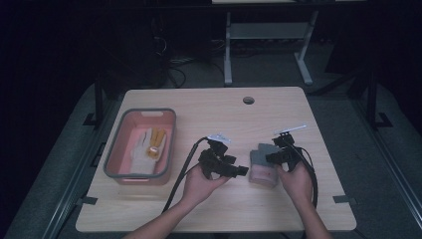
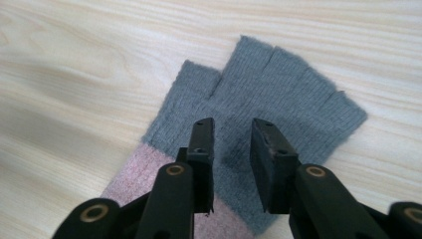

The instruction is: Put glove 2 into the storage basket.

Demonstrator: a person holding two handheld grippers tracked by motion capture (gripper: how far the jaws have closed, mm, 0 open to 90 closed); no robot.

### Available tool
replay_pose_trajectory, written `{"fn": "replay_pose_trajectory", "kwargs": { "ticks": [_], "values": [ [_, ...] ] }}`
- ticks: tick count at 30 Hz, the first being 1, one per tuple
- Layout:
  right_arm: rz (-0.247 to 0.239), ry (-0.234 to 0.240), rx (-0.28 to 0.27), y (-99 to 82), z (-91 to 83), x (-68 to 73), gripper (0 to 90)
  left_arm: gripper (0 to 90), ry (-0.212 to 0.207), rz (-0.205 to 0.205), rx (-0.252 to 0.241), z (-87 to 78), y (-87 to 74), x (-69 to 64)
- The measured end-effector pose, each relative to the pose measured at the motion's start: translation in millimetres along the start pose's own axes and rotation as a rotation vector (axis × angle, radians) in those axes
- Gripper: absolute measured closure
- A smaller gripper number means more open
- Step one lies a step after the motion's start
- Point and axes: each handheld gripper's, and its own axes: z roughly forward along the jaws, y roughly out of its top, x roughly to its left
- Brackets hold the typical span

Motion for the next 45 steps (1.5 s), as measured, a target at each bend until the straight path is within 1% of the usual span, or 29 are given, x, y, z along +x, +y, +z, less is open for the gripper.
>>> {"fn": "replay_pose_trajectory", "kwargs": {
  "ticks": [5, 9, 10, 12, 16, 18, 19, 21, 23, 28, 30, 31, 32, 33, 34, 37, 38, 40, 43, 45],
  "values": [
    [0.023, 0.016, 0.004, -2.1, -4.4, -5.8, 64.2, 32.4, -0.004, -0.016, 0.013, 8.4, 0.9, 2.1],
    [0.043, 0.038, -0.008, -5.6, -8.2, -12.6, 59.3, 32.6, -0.003, -0.032, 0.019, 14.9, 1.5, 3.1],
    [0.038, 0.044, -0.011, -6.8, -8.4, -14.8, 58.2, 32.6, -0.002, -0.034, 0.018, 16.6, 1.9, 3.2],
    [0.044, 0.052, -0.010, -9.2, -8.8, -17.9, 56.1, 32.6, -0.002, -0.035, 0.021, 19.5, 3.1, 3.1],
    [0.056, 0.063, -0.015, -13.9, -9.5, -25.4, 52.3, 32.7, -0.009, -0.053, 0.022, 26.7, 5.1, 3.5],
    [0.065, 0.068, -0.023, -15.9, -9.9, -28.5, 51.0, 33.2, -0.019, -0.070, 0.024, 31.0, 5.9, 5.0],
    [0.068, 0.073, -0.024, -16.9, -10.0, -30.3, 50.5, 33.2, -0.016, -0.072, 0.027, 33.1, 6.4, 5.8],
    [0.082, 0.079, -0.031, -18.7, -10.3, -33.6, 49.1, 33.2, -0.018, -0.090, 0.028, 37.5, 7.2, 7.2],
    [0.088, 0.088, -0.033, -20.3, -10.2, -36.5, 47.9, 33.2, -0.019, -0.098, 0.036, 42.3, 8.0, 8.3],
    [0.094, 0.107, -0.035, -23.8, -6.9, -43.6, 45.6, 33.1, -0.025, -0.143, 0.049, 55.6, 7.9, 10.0],
    [0.096, 0.116, -0.038, -25.0, -5.4, -45.9, 44.7, 33.1, -0.032, -0.151, 0.059, 60.9, 7.2, 11.6],
    [0.103, 0.120, -0.038, -25.4, -5.0, -46.5, 44.7, 32.8, -0.038, -0.180, 0.063, 64.8, 6.1, 12.3],
    [0.115, 0.126, -0.038, -26.0, -4.6, -47.3, 44.5, 31.1, -0.041, -0.192, 0.066, 67.6, 5.3, 13.4],
    [0.116, 0.132, -0.038, -26.4, -3.7, -48.8, 43.9, 30.5, -0.042, -0.203, 0.069, 70.1, 4.5, 14.1],
    [0.130, 0.141, -0.036, -26.7, -3.3, -49.3, 43.8, 30.5, -0.046, -0.206, 0.074, 72.5, 3.8, 15.0],
    [0.135, 0.152, -0.041, -27.8, -1.3, -50.4, 43.7, 30.5, -0.042, -0.228, 0.090, 79.2, 2.0, 15.2],
    [0.142, 0.157, -0.040, -28.1, -0.2, -51.0, 43.7, 30.7, -0.043, -0.242, 0.090, 81.2, 1.5, 14.8],
    [0.154, 0.162, -0.037, -29.1, 1.9, -53.2, 43.4, 31.2, -0.033, -0.249, 0.096, 84.2, 0.8, 14.9],
    [0.176, 0.188, -0.047, -31.6, 6.2, -58.0, 43.4, 31.8, -0.033, -0.268, 0.105, 88.4, -0.6, 15.9],
    [0.186, 0.200, -0.053, -32.7, 8.8, -60.5, 43.5, 33.8, -0.033, -0.274, 0.115, 89.9, -1.5, 18.4]
  ]
}}
